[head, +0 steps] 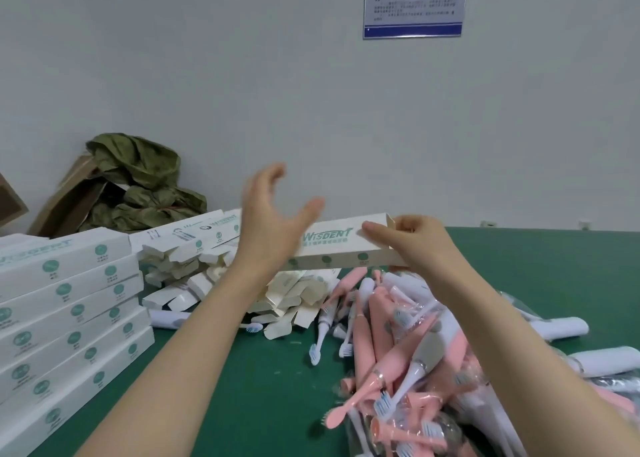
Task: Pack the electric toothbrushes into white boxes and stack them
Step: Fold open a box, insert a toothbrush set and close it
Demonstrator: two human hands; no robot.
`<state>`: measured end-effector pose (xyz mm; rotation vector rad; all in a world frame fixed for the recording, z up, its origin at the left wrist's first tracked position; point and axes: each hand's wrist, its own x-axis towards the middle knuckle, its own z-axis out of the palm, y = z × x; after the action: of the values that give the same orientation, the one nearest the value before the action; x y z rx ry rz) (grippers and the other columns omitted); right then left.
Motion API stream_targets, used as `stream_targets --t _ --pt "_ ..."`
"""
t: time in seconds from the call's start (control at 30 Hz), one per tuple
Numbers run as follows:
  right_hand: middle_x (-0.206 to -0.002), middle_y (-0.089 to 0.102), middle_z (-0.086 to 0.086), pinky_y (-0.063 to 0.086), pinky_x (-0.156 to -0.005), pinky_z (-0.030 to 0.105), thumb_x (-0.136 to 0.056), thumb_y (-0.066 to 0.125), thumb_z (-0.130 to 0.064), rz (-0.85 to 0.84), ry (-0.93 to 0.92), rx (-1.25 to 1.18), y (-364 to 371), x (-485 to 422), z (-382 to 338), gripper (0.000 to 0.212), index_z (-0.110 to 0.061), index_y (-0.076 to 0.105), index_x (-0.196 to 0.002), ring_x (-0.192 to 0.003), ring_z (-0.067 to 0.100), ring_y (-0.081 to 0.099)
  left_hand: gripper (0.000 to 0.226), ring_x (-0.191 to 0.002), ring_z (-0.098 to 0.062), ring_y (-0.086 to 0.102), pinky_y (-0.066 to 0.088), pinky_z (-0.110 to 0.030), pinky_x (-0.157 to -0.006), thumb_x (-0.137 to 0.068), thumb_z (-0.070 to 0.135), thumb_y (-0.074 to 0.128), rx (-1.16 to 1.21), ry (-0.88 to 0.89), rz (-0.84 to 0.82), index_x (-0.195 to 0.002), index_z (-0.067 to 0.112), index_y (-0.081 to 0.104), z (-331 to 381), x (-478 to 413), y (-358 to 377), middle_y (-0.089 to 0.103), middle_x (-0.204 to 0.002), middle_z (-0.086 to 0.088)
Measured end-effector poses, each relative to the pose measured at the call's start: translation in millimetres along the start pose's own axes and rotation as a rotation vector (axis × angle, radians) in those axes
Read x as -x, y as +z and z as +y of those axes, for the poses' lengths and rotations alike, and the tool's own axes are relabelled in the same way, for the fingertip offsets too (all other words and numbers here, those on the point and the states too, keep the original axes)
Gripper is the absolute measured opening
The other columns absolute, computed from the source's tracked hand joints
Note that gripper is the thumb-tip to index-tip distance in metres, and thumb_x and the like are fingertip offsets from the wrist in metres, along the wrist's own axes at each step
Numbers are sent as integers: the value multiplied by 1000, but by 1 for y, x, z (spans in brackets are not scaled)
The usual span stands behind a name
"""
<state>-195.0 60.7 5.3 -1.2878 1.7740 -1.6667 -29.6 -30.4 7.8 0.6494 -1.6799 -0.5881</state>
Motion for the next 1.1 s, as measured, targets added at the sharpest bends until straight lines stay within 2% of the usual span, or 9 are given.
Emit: stream_targets --t 0.07,0.13,0.2,0.3,0.53,0.67,0.83,1.0,1.1 --pt "-66 67 -5 47 -46 20 -78 74 -38 -2 -88 27 7 4 -7 27 -12 68 -83 -50 5 62 77 -115 12 40 30 0 -92 -61 57 77 -27 120 -338 -129 40 44 12 5 4 43 -127 26" --pt "-76 68 -2 49 -49 20 -83 67 -42 6 -111 -9 9 4 -12 26 -15 67 -84 -58 9 66 81 -111 7 42 30 1 -88 -59 53 80 -230 272 -510 -131 37 46 16 9 9 45 -121 24" --pt "-85 67 6 54 -55 23 -91 60 -38 6 -30 -193 5 3 -17 28 -11 64 -87 -66 14 67 68 -106 -2 47 35 -10 -89 -68 38 80 -290 351 -473 -128 27 50 17 9 11 53 -116 16" --pt "-68 63 5 54 -56 19 -92 59 -11 -8 18 -393 -7 3 -18 17 -4 62 -76 -55 8 63 66 -102 -4 54 42 -18 -88 -70 39 80 -257 260 -452 -127 29 49 18 8 7 57 -113 12" --pt "-79 60 8 58 -71 26 -88 60 0 -81 44 -394 -1 5 -9 6 -4 63 -91 -68 15 61 48 -107 -8 43 33 -10 -84 -78 11 67 -319 416 -590 -108 39 41 22 13 6 44 -119 5" --pt "-61 59 -2 56 -66 24 -88 60 1 -95 25 -350 -1 5 -9 11 -9 61 -86 -50 5 58 11 -112 -8 46 27 -2 -85 -88 31 64 -333 325 -611 -93 31 54 21 12 5 50 -117 5" --pt "-73 60 4 54 -79 31 -88 61 0 -129 -1 -317 4 6 -7 10 -11 62 -87 -64 13 59 40 -67 -6 44 32 -22 -61 -102 36 38 -245 262 -406 -86 11 65 25 12 13 53 -69 -1" --pt "-82 57 11 56 -75 30 -87 64 -5 -92 -96 -213 6 8 -8 10 -15 64 -85 -69 17 60 25 -58 6 43 33 -8 -53 -80 48 66 -207 150 -451 -85 25 59 25 12 8 52 -65 28" --pt "-78 61 7 55 -75 34 -93 58 -14 -26 -82 -172 11 9 0 8 -17 62 -86 -67 17 61 41 -66 5 47 34 -9 -54 -62 49 75 -379 188 -547 -94 29 59 27 12 6 58 -82 17"
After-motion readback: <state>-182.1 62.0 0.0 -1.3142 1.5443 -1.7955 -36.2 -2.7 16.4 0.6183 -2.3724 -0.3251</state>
